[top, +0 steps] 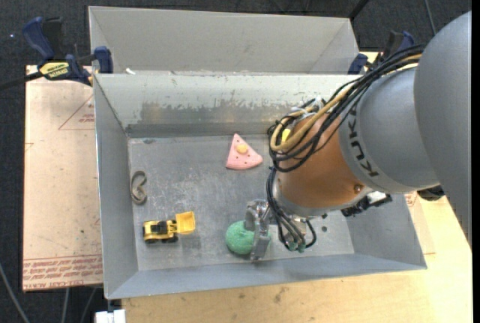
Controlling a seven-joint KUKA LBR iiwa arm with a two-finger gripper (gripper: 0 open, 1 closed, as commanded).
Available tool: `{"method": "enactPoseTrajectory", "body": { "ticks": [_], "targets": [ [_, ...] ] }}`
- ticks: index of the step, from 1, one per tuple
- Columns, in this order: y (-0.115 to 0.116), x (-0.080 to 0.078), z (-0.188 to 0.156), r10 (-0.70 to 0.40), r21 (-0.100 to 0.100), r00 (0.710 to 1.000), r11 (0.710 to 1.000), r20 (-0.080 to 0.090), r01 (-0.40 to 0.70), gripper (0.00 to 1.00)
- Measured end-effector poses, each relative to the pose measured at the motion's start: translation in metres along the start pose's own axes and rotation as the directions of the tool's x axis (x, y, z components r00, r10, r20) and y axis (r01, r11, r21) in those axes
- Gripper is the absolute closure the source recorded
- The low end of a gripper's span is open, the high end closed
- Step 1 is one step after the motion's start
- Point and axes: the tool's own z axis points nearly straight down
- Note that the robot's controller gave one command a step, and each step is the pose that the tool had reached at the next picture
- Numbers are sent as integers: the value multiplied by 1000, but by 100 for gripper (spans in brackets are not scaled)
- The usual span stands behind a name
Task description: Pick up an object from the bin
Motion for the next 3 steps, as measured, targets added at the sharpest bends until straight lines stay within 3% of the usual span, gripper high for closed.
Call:
{"method": "enactPoseTrajectory", "body": {
  "ticks": [1, 2, 3],
  "targets": [
    [0, 0, 0, 0, 0, 1000, 1000, 0, 0, 100],
    [-4, -5, -45, -9, 4, 1000, 1000, -13, 9, 100],
    [4, -6, -45, -2, 0, 1000, 1000, 2, 2, 100]
  ]
}}
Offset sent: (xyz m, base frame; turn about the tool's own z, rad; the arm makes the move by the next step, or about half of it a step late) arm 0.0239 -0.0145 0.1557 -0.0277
